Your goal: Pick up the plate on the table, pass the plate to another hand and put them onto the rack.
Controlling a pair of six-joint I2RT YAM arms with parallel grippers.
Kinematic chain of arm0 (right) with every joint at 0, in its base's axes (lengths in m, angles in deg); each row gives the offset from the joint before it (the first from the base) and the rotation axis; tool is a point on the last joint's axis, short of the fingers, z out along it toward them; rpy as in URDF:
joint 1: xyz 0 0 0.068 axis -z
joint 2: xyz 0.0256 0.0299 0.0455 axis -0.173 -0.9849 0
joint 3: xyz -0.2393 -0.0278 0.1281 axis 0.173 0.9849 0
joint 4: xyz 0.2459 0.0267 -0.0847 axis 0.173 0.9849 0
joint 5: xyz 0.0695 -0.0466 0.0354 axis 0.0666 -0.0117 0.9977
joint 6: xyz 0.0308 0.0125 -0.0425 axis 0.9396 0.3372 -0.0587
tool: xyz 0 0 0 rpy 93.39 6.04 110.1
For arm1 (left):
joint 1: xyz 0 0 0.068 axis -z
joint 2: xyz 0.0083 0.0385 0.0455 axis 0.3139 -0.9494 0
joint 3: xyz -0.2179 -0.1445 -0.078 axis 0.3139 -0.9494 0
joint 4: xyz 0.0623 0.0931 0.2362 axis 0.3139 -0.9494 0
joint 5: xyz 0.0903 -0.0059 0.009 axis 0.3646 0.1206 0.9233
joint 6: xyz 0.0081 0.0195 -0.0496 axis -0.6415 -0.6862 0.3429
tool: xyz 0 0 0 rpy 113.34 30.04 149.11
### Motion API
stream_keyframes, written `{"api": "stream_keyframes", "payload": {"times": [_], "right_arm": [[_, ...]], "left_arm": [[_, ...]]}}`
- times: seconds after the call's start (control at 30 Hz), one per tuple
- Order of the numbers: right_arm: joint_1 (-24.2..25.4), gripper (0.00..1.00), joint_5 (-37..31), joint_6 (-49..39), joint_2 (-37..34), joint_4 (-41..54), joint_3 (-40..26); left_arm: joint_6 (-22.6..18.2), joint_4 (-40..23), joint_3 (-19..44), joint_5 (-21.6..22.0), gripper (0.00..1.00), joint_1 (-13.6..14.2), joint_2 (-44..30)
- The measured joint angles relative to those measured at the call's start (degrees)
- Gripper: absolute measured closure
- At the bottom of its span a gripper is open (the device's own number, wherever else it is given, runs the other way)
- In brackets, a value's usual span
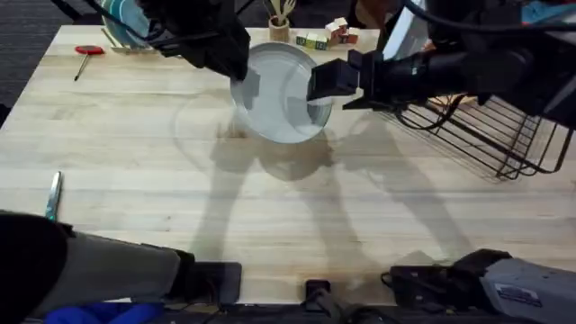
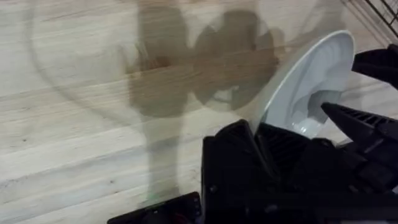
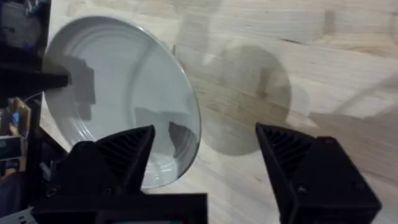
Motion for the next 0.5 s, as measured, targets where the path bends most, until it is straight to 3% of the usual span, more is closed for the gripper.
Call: {"api": "stream_keyframes", "payload": {"times": [0.07, 0.3, 0.5], "right_arm": [[-0.13, 0.097, 0.00, 0.03, -0.38, -0.02, 0.00], [-0.13, 0.462, 0.00, 0.26, -0.94, -0.02, 0.00], [-0.13, 0.552, 0.00, 1.00, -0.94, -0.36, 0.00]], "left_arm": [[0.00, 0.00, 0.00, -0.01, 0.956, 0.00, 0.00], [0.00, 0.00, 0.00, 0.00, 0.956, 0.00, 0.00], [0.00, 0.00, 0.00, 0.00, 0.956, 0.00, 0.00]]}}
